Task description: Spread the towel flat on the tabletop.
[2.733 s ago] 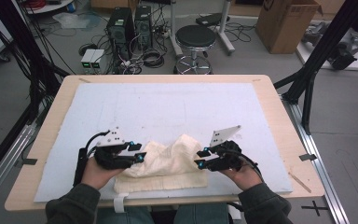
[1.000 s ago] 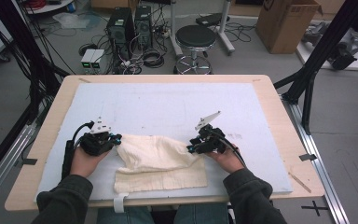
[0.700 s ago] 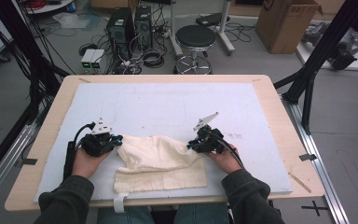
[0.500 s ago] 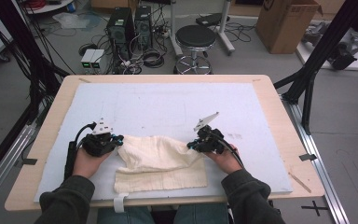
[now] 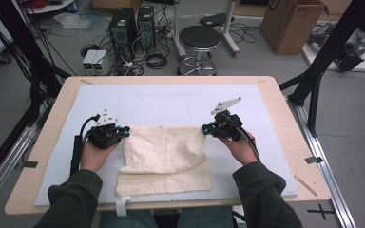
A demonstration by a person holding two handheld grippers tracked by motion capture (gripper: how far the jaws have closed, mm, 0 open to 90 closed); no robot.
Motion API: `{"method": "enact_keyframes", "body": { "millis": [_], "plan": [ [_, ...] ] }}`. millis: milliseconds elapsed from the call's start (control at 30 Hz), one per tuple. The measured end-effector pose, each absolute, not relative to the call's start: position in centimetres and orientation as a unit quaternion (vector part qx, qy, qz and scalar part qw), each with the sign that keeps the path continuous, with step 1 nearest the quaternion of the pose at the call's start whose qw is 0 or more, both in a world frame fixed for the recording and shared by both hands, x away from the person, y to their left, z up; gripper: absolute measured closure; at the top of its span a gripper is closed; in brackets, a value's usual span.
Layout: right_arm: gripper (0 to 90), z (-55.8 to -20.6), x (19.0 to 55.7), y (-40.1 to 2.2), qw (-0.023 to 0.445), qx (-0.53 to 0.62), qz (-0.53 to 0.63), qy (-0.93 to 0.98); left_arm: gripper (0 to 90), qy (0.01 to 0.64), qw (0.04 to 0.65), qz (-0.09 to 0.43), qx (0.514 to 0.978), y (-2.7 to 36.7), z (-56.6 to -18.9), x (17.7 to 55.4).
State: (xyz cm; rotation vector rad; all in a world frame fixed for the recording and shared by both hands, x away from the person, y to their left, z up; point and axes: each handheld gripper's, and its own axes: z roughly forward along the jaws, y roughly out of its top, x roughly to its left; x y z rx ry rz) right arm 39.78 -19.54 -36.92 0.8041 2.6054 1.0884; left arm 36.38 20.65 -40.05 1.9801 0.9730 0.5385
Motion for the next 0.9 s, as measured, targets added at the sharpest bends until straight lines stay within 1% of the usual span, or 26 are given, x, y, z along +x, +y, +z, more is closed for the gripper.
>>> {"method": "enact_keyframes", "body": {
  "millis": [133, 200, 233, 267, 333, 400, 467, 567, 633, 700, 900],
  "plan": [
    [86.7, -36.1, 41.7, -19.8, 0.115, 0.282, 0.363, 0.881, 87.3, 0.398, 0.423, 0.229, 0.781, 20.2, -39.6, 38.7],
    [85.8, -35.8, 43.5, -19.9, 0.141, 0.295, 0.361, 0.874, 86.1, 0.408, 0.423, 0.249, 0.77, 19.9, -39.3, 40.6],
    [80.7, -35.5, 44.7, -20.0, 0.158, 0.312, 0.359, 0.866, 81.2, 0.424, 0.413, 0.264, 0.761, 19.7, -39.0, 41.7],
    [69.8, -35.2, 46.0, -20.2, 0.173, 0.34, 0.369, 0.847, 73.6, 0.434, 0.412, 0.269, 0.755, 19.6, -39.0, 42.3],
    [67.3, -34.9, 47.1, -20.6, 0.169, 0.355, 0.398, 0.829, 70.6, 0.445, 0.414, 0.268, 0.747, 19.8, -38.8, 42.9],
    [65.7, -35.1, 47.2, -20.5, 0.166, 0.354, 0.4, 0.829, 70.0, 0.44, 0.413, 0.26, 0.754, 20.0, -38.9, 42.8],
    [64.8, -35.6, 46.9, -20.4, 0.152, 0.346, 0.394, 0.838, 67.5, 0.43, 0.414, 0.257, 0.76, 20.2, -39.1, 42.3],
    [63.0, -36.5, 46.0, -20.3, 0.128, 0.34, 0.4, 0.841, 66.1, 0.43, 0.425, 0.244, 0.758, 20.7, -39.4, 41.4],
    [61.8, -37.1, 45.5, -20.2, 0.126, 0.332, 0.396, 0.847, 64.8, 0.427, 0.426, 0.235, 0.762, 20.8, -39.7, 40.7],
    [60.3, -37.6, 44.9, -20.0, 0.112, 0.334, 0.4, 0.846, 63.9, 0.419, 0.425, 0.233, 0.768, 20.9, -39.8, 40.0],
    [55.1, -38.1, 43.7, -20.0, 0.099, 0.327, 0.412, 0.845, 60.3, 0.412, 0.437, 0.22, 0.768, 21.3, -39.8, 38.4]
  ]
}}
